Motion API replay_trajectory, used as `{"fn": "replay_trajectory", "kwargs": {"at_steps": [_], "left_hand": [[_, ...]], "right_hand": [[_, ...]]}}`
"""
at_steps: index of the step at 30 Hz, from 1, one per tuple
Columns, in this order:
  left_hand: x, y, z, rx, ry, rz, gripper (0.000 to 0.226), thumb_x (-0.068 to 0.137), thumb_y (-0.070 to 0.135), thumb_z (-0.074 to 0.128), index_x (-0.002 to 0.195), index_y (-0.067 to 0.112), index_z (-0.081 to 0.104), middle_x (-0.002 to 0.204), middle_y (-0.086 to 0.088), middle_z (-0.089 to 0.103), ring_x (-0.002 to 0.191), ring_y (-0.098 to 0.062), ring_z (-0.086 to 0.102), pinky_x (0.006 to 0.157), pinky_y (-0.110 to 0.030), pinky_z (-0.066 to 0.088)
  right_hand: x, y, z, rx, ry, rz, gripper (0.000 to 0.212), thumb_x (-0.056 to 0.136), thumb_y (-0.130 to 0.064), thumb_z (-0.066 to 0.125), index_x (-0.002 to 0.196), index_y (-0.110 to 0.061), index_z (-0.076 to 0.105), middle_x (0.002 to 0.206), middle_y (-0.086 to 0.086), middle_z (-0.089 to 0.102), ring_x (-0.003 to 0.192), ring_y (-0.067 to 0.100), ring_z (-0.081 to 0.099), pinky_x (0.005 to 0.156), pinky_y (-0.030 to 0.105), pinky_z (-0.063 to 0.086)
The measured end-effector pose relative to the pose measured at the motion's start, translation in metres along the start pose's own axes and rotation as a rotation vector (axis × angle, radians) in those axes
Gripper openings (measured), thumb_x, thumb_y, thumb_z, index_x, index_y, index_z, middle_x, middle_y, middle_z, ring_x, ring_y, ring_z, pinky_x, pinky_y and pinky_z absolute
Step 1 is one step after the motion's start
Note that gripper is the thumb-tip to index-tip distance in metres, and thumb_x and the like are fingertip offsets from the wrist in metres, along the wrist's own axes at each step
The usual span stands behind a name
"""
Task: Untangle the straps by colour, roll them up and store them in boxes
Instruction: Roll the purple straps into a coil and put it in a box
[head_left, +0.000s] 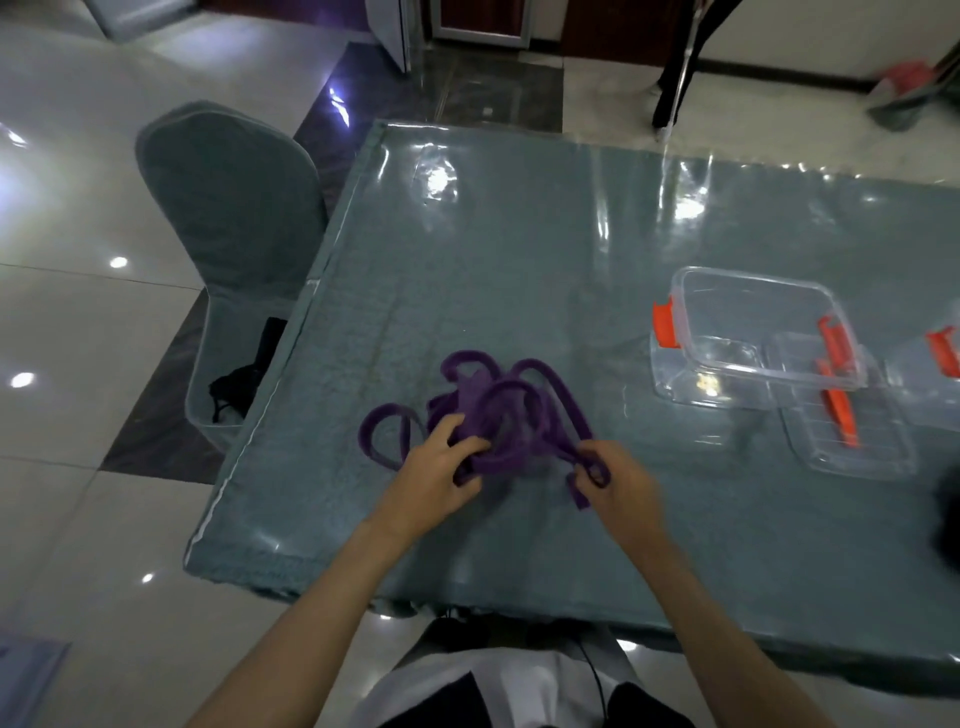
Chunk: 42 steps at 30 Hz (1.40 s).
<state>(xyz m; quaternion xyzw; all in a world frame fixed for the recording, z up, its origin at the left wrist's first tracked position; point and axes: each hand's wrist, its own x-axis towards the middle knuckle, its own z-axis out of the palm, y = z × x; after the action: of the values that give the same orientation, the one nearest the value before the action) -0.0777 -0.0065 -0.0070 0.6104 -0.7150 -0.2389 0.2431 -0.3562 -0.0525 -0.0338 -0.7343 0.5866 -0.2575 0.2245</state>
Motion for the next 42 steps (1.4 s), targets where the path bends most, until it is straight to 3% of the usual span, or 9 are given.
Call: {"fn": "replay_trajectory", "kwargs": {"at_steps": [2,5,11,15,19,24,31,38,42], "left_hand": [[0.011,0.019,-0.008,-0.106,0.109,-0.004,0.054,0.08,0.009,0.089,0.131,0.011,0.073,0.144,-0.015,0.06,0.123,-0.016,0.06,0.106,-0.005,0.036],[0.031,0.054,-0.011,-0.198,0.193,0.001,0.059,0.078,0.008,0.09,0.134,0.009,0.071,0.139,0.002,0.058,0.128,-0.006,0.055,0.108,0.004,0.025],[0.055,0.119,0.007,-0.367,0.119,0.11,0.054,0.084,0.014,0.087,0.134,0.016,0.069,0.133,0.007,0.069,0.115,-0.002,0.066,0.102,-0.019,0.051],[0.068,0.17,0.03,-0.46,0.012,0.158,0.05,0.083,0.014,0.083,0.126,0.031,0.063,0.118,0.025,0.068,0.104,0.003,0.068,0.089,-0.012,0.052],[0.085,0.222,0.061,-0.467,-0.04,0.239,0.047,0.085,0.01,0.084,0.126,0.022,0.065,0.12,0.015,0.068,0.106,-0.002,0.067,0.091,-0.011,0.048],[0.11,0.285,0.096,-0.474,-0.035,0.283,0.052,0.081,0.014,0.084,0.126,0.029,0.064,0.125,0.018,0.065,0.113,-0.002,0.064,0.097,-0.011,0.046],[0.134,0.314,0.175,-0.371,-0.06,0.181,0.049,0.082,0.012,0.084,0.127,0.022,0.066,0.135,0.012,0.057,0.119,0.007,0.058,0.1,-0.006,0.042],[0.131,0.265,0.248,0.049,-0.234,-0.037,0.055,0.094,0.021,0.077,0.145,0.024,0.057,0.162,0.006,0.036,0.131,-0.021,0.059,0.105,-0.031,0.05],[0.117,0.242,0.259,0.153,-0.338,-0.134,0.075,0.087,0.028,0.085,0.154,0.022,0.052,0.167,-0.007,0.032,0.135,-0.034,0.056,0.11,-0.043,0.05]], "right_hand": [[0.004,0.001,-0.024,0.052,0.073,0.016,0.033,0.083,0.002,0.083,0.111,-0.015,0.075,0.093,-0.012,0.063,0.075,0.006,0.059,0.073,0.023,0.054],[0.002,0.001,-0.056,0.103,0.164,0.016,0.034,0.084,0.005,0.083,0.112,-0.013,0.074,0.095,-0.006,0.07,0.078,0.009,0.065,0.075,0.012,0.051],[-0.018,0.014,-0.11,0.318,0.358,0.136,0.045,0.088,-0.003,0.082,0.107,-0.041,0.068,0.092,-0.019,0.073,0.072,0.004,0.068,0.069,0.016,0.055],[-0.03,0.037,-0.15,0.394,0.44,0.182,0.031,0.091,-0.014,0.08,0.11,-0.037,0.071,0.088,-0.008,0.075,0.071,0.014,0.071,0.067,0.035,0.062],[-0.043,0.068,-0.194,0.397,0.498,0.192,0.023,0.088,-0.037,0.074,0.111,-0.039,0.071,0.085,-0.011,0.074,0.068,0.01,0.068,0.065,0.021,0.056],[-0.047,0.12,-0.248,0.327,0.55,0.167,0.026,0.09,-0.029,0.074,0.11,-0.044,0.068,0.08,-0.017,0.067,0.063,0.001,0.058,0.066,0.007,0.048],[-0.042,0.204,-0.269,0.203,0.279,0.13,0.036,0.094,-0.016,0.079,0.12,-0.037,0.066,0.107,-0.024,0.067,0.094,0.003,0.068,0.083,0.01,0.049],[-0.046,0.264,-0.232,0.04,-0.185,0.144,0.047,0.087,-0.001,0.079,0.132,-0.01,0.071,0.123,0.008,0.074,0.112,0.032,0.07,0.098,0.04,0.055],[-0.048,0.279,-0.217,-0.076,-0.419,0.085,0.049,0.093,-0.013,0.075,0.141,-0.013,0.066,0.128,0.01,0.072,0.12,0.034,0.065,0.102,0.038,0.051]]}}
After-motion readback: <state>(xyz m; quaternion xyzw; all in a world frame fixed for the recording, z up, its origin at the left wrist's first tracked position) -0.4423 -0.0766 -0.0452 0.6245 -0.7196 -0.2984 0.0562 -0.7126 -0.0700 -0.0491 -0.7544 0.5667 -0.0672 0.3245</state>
